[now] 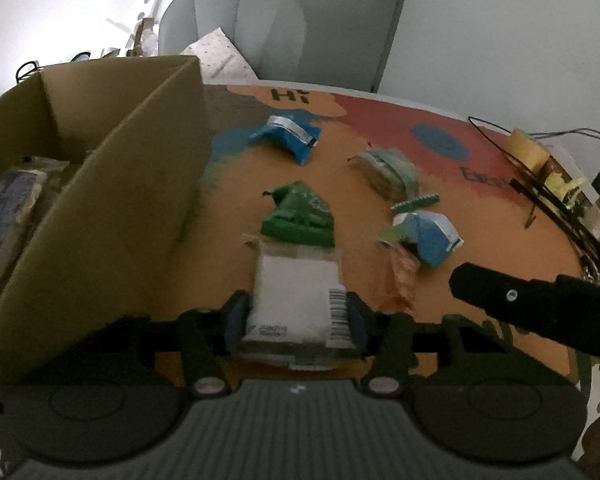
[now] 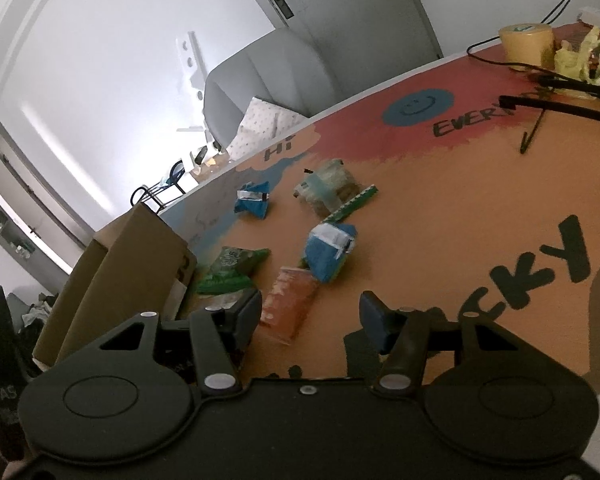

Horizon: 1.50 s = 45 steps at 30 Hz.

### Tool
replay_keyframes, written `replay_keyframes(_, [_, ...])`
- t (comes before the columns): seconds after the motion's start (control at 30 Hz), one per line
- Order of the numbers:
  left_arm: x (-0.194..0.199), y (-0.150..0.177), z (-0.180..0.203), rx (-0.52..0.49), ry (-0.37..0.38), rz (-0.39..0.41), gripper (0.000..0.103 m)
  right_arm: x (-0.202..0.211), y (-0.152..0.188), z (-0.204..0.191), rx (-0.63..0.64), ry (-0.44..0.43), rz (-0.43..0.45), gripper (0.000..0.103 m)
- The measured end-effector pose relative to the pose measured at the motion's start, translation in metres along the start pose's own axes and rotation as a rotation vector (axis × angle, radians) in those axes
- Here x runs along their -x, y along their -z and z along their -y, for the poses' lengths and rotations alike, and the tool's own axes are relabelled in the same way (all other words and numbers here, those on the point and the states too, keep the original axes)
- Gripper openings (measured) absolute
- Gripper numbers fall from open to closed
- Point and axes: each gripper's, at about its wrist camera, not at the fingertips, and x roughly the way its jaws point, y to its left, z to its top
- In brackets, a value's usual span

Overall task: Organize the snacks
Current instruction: 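Lift the white packet with the left tool while the right tool grasps the orange packet, then carry both packets over the box and open both tools to drop them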

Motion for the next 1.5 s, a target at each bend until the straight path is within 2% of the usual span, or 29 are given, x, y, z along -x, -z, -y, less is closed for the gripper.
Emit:
replay_keyframes(0.1, [0.003,0.0,-0.005,0.021,0.015,0.004,0.046,-0.006,-0.001,-0.004,0.003,0.002,-0.007,0.056])
replay_keyframes(0.5, [0.011,0.001,-0.008,0.035,0.057,0.022,0.045,-0.032,-0.004,-0.023,0.024,0.041,-0.059,0.055])
replay_keyframes(0.6, [0.009,0.003,-0.009,0.035,0.062,0.013,0.045,-0.039,-0.002,-0.028,0.047,0.069,-0.087,0.044])
replay_keyframes(0.67, [0.008,0.005,-0.01,0.035,0.066,0.01,0.045,-0.039,-0.001,-0.029,0.074,0.096,-0.097,0.026])
replay_keyframes(0.73, [0.009,0.006,-0.008,0.025,0.065,0.014,0.045,-0.037,0.0,-0.025,0.063,0.092,-0.104,0.021])
replay_keyframes(0.87, [0.01,0.005,-0.009,0.03,0.072,0.017,0.045,-0.026,0.001,-0.019,0.062,0.114,-0.08,0.016])
replay_keyframes(1.1, [0.023,-0.002,-0.008,0.015,0.098,0.043,0.045,-0.004,0.003,-0.014,0.037,0.129,-0.027,0.015])
replay_keyframes(1.5, [0.06,-0.023,-0.008,-0.029,0.138,0.121,0.044,0.023,-0.009,-0.039,0.044,0.099,0.067,0.014])
